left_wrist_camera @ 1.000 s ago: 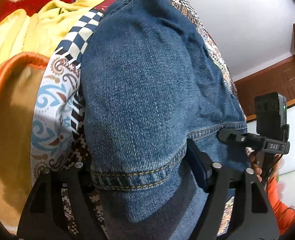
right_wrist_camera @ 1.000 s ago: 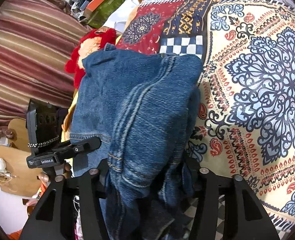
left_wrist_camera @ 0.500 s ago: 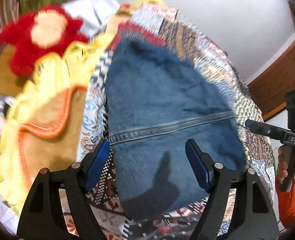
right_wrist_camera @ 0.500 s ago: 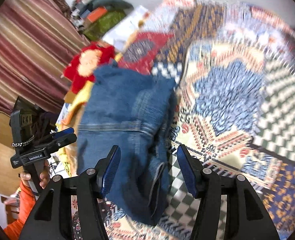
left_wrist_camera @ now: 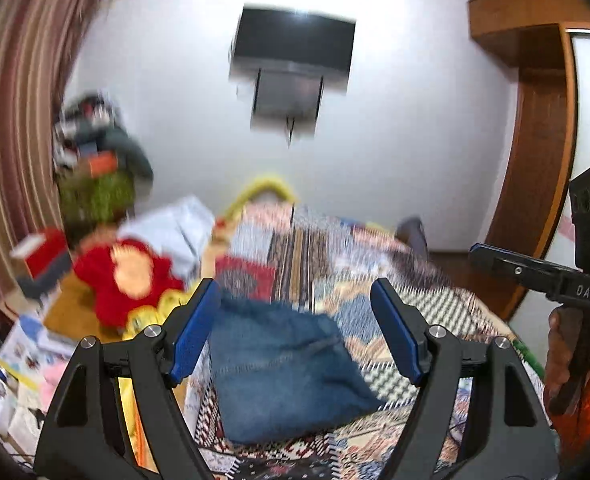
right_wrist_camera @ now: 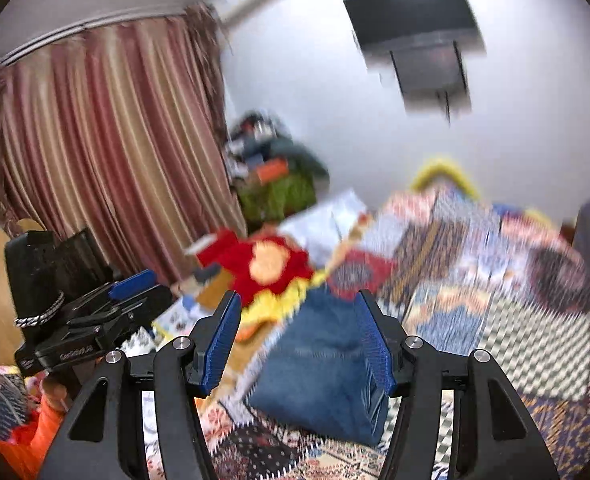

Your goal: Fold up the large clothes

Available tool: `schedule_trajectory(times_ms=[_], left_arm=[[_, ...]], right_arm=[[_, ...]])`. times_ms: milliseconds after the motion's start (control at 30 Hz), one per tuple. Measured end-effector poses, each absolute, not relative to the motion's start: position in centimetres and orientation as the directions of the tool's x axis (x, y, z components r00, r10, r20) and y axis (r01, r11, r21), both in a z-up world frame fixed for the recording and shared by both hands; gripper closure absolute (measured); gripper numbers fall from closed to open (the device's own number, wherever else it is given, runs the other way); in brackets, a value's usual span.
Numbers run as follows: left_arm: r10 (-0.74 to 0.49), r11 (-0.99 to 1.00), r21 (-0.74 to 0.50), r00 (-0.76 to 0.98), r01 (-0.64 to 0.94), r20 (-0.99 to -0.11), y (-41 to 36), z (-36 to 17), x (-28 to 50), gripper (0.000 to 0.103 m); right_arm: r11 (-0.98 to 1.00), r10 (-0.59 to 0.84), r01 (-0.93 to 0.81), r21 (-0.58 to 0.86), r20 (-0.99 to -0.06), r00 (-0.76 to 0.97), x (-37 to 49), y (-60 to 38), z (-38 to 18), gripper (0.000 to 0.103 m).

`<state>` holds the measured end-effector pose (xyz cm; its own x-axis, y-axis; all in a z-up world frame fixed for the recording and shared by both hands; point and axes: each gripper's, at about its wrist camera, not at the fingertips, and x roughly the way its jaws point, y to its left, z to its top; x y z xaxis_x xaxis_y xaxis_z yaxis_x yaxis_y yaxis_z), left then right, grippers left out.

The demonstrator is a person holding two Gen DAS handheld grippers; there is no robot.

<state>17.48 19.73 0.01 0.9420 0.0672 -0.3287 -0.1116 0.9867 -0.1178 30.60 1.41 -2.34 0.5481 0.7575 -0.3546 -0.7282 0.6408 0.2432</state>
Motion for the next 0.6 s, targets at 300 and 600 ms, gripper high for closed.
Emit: schedule_trajectory(times_ms=[300, 600], left_arm=[[0.221, 0.974, -0.025, 0.964, -0.227, -0.146, 14.9, 1.2, 10.1, 0.026], [0.253, 0.965, -0.034, 0.955, -0.261, -0.152, 13.9, -0.2, 8.2, 0.004]], right_arm=[[0.692, 0.721, -0.704, 0.160, -0.182, 0.668, 20.6, -1.1, -0.4, 0.048], [0.790, 0.611, -0.609, 0.062, -0.156, 0.776, 16.0, -1.6, -1.4, 0.007]])
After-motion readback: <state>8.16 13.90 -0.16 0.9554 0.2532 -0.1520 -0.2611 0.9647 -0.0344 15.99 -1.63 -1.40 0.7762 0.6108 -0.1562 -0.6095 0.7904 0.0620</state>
